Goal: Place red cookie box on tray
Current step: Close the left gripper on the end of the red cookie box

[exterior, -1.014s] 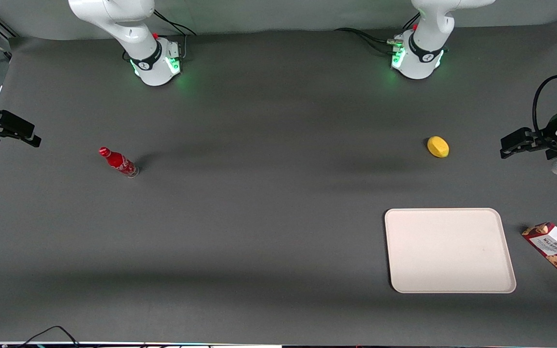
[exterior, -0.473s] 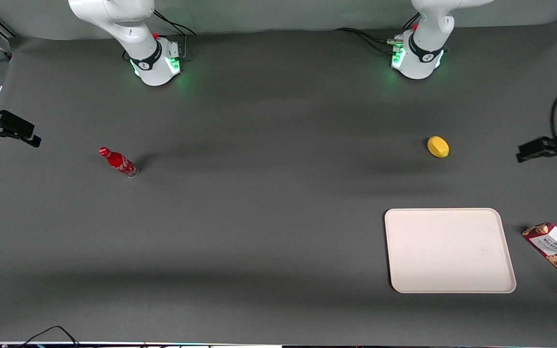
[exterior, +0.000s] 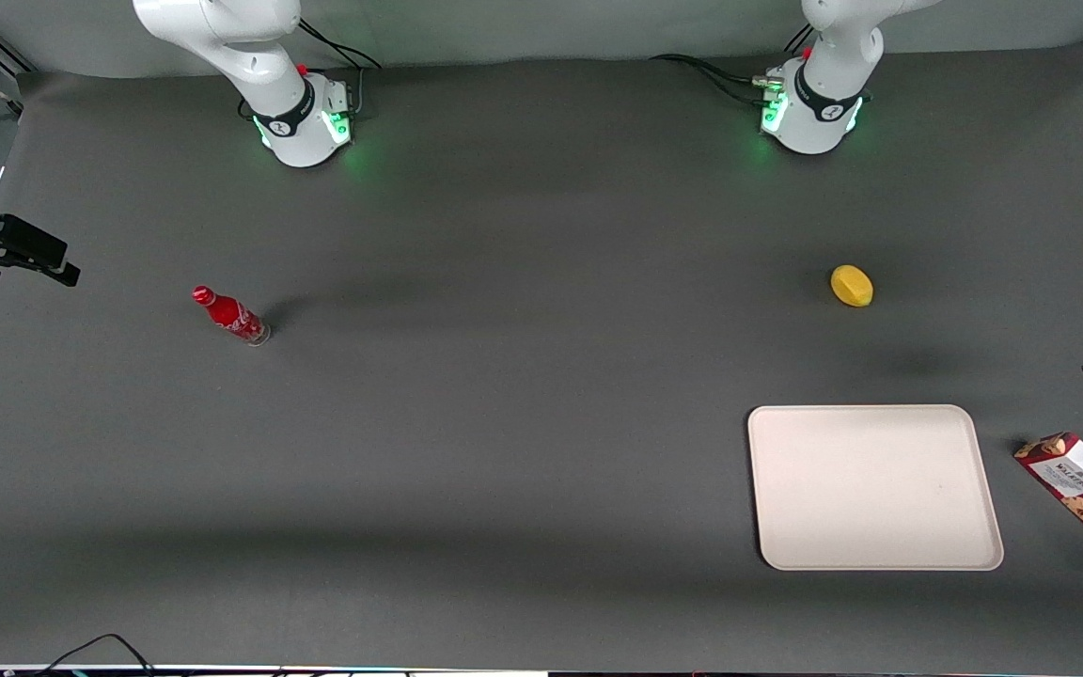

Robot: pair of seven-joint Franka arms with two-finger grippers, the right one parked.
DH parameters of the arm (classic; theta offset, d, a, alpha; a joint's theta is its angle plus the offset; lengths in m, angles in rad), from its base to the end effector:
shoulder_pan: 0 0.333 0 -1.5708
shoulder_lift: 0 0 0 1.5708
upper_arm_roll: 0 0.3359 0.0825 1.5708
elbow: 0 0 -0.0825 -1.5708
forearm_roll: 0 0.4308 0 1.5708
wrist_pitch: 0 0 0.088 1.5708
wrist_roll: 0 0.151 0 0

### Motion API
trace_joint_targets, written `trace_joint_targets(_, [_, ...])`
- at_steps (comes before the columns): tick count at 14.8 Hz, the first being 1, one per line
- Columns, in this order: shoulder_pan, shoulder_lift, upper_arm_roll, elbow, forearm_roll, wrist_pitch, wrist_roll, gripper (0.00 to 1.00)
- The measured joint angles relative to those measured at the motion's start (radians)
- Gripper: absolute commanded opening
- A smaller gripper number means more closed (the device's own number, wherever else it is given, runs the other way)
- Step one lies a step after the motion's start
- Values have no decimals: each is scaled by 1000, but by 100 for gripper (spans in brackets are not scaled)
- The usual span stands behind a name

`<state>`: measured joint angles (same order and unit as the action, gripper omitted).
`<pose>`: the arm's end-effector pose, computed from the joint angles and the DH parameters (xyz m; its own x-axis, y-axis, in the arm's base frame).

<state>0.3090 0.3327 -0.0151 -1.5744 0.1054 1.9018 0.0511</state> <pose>0.6748 0.2178 0.4083 0.9780 0.2081 -0.0116 0.2061 -0.9740 -0.0939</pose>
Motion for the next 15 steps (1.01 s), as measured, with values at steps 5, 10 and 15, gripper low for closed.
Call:
trace_joint_targets(5, [72,153,-1,41,-1,193,0,100])
trace_joint_targets(10, [97,316,-2,178,-1,201,-1,100])
trace_joint_targets(15, [123,411,-3,213,-2,382,0,100])
